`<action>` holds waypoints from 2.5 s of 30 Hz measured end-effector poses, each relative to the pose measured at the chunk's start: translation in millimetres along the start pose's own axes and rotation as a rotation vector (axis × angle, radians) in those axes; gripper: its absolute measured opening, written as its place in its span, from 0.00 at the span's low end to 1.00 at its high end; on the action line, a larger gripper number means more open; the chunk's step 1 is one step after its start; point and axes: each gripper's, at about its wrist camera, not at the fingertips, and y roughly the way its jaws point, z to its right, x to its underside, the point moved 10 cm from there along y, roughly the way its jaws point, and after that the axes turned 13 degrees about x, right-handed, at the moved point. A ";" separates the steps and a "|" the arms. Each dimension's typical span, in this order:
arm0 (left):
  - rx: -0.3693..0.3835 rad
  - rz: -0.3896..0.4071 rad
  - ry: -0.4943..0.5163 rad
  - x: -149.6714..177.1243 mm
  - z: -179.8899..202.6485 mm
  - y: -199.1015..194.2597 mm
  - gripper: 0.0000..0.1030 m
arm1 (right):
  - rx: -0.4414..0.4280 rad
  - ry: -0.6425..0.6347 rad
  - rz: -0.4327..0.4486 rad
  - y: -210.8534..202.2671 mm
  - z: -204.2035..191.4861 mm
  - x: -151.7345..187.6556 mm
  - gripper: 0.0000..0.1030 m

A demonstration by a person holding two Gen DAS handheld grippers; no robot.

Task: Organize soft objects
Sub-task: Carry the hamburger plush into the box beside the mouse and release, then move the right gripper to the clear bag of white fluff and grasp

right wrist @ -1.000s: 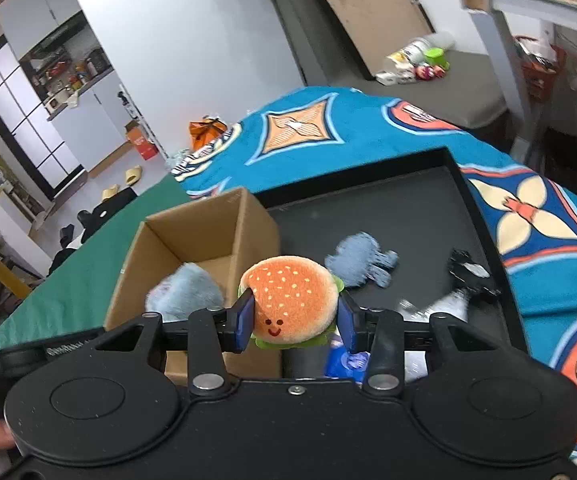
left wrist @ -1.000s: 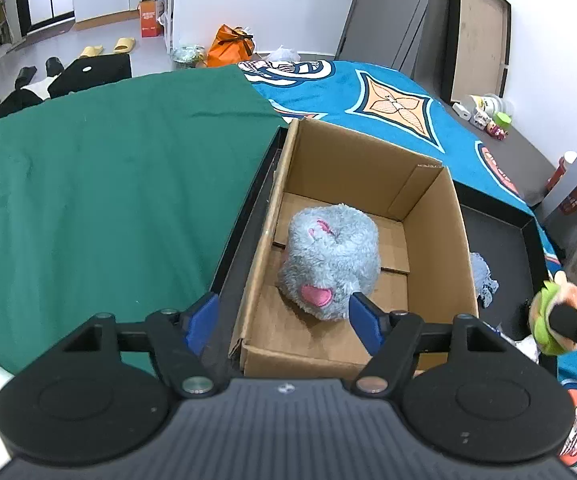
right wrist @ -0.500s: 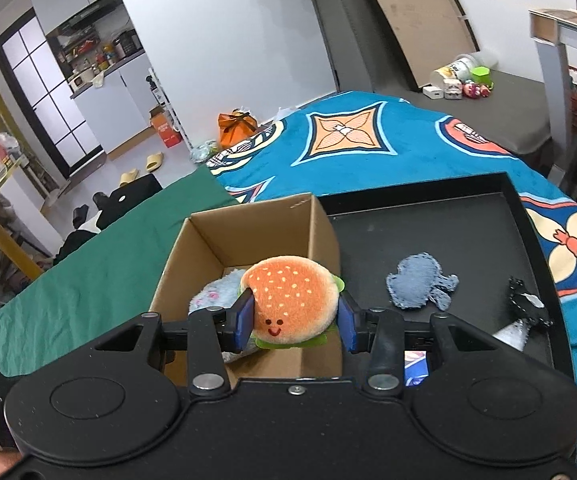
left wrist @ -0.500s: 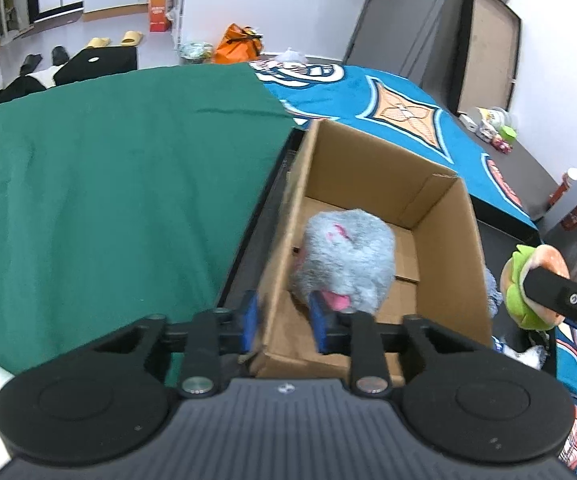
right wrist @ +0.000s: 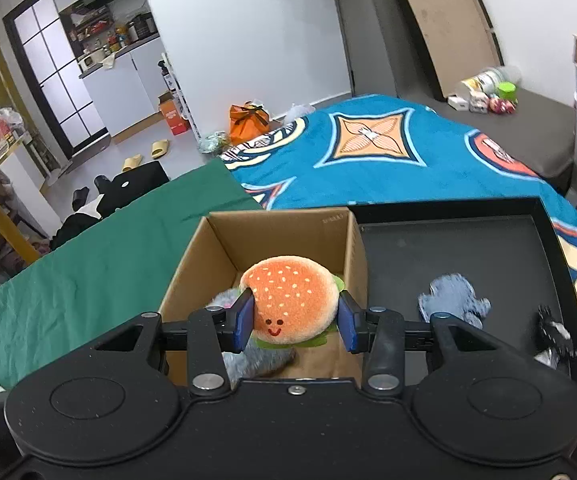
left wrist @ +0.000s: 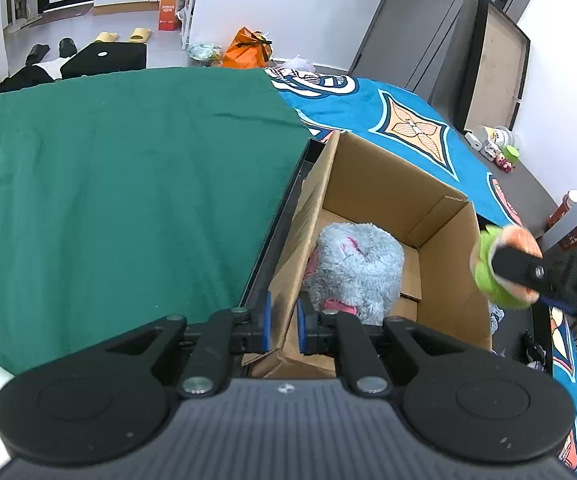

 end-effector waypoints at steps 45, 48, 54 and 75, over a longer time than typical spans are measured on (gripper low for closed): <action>-0.039 -0.004 0.060 0.1 35.7 -0.1 0.64 | 0.207 0.106 0.003 -14.8 130.0 31.9 0.87; -0.058 -0.007 0.082 1.0 39.3 1.9 0.66 | 0.198 0.118 -0.011 -10.8 137.9 37.8 0.87; -0.089 -0.012 0.110 3.5 40.5 5.8 0.68 | 0.182 0.165 -0.045 -1.9 156.3 52.3 0.87; -0.168 -0.041 0.152 6.4 42.2 23.5 0.70 | 0.157 0.236 -0.156 47.7 180.4 87.5 0.80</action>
